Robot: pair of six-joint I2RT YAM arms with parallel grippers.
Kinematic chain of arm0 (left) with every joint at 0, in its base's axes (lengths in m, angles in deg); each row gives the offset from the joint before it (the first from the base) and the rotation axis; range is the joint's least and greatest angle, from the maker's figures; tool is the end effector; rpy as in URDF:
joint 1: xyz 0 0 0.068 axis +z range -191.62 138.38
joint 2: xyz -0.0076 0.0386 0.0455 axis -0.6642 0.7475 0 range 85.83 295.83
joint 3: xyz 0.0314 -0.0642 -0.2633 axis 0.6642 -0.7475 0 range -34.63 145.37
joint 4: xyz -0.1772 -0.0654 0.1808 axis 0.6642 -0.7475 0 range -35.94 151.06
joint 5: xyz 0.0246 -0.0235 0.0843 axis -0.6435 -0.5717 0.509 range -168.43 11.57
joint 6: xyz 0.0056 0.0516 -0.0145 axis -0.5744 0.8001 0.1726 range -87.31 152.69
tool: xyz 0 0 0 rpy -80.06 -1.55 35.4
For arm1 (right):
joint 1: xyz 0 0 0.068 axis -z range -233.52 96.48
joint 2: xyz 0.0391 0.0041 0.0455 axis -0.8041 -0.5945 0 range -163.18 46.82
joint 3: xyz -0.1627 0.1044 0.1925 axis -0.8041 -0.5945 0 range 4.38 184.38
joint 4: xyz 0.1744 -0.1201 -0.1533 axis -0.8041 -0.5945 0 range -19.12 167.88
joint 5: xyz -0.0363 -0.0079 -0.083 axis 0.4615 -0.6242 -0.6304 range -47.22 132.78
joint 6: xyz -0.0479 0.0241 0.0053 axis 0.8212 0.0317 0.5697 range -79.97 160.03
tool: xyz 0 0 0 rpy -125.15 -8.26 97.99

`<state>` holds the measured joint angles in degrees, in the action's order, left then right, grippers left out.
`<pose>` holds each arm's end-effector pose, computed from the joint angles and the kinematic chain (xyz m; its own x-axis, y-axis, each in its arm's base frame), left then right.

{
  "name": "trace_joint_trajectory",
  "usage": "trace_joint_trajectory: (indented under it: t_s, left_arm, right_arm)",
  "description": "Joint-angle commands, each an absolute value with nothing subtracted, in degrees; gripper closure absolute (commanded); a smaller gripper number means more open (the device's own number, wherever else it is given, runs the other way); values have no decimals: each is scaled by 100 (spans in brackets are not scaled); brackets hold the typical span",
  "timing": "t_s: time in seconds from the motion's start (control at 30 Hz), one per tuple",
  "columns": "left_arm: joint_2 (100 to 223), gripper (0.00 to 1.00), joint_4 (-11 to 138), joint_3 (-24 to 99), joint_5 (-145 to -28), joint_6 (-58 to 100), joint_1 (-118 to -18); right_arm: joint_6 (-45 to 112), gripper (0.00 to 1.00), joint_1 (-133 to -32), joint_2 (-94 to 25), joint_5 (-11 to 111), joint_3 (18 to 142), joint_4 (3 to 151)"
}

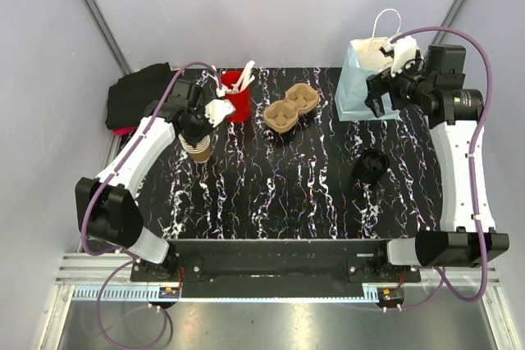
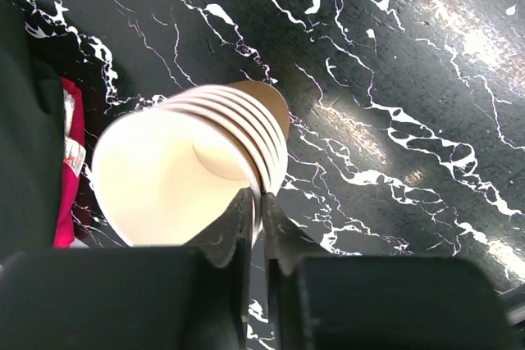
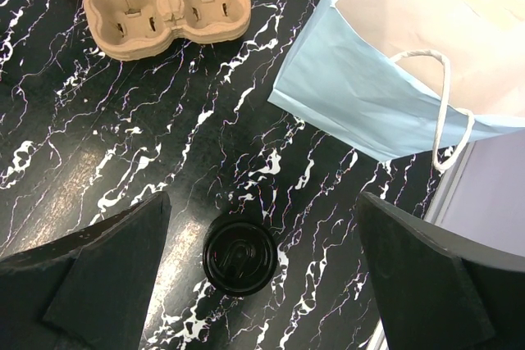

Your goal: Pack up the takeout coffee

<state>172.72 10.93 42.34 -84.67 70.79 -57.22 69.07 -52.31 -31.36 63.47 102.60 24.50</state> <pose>0.2994 -0.0876 0.2992 -0.4596 0.7651 -0.4510 0.7663 0.5983 0.2341 0.2653 0.0070 0.4532 -0.3467 -0.4470 -0.8246 -0.5075 0.8288 -0.2358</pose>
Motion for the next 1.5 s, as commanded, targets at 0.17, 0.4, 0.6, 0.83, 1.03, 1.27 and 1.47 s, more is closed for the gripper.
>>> trace_joint_trajectory:
  t_s: [0.17, 0.4, 0.6, 0.83, 1.03, 1.27, 1.47]
  left_arm:
    - [17188, 100, 1175, 4491, -8476, 7057, -5683]
    - [16951, 100, 1403, 4518, -8336, 6987, -5692]
    - [16748, 100, 1693, 4430, -8195, 6907, -5692]
    - [16555, 100, 1843, 4561, -8037, 6934, -5692]
    - [16362, 100, 1746, 4851, -7993, 6986, -5726]
    - [16177, 100, 1588, 5098, -7704, 7092, -5981]
    - [16010, 100, 1308, 5387, -7475, 7040, -6552]
  right_arm:
    - [6833, 0, -5317, -3018, 6396, 10475, 2638]
    - [6798, 0, -5317, -3035, 6379, 10546, 2629]
    - [6780, 0, -5465, -3027, 6352, 10546, 2638]
    - [6763, 0, -5510, -3018, 6300, 10572, 2647]
    - [6736, 0, -5546, -3009, 6238, 10598, 2647]
    - [6728, 0, -5581, -2948, 6194, 10590, 2621]
    - [6719, 0, -5590, -2868, 6177, 10599, 2568]
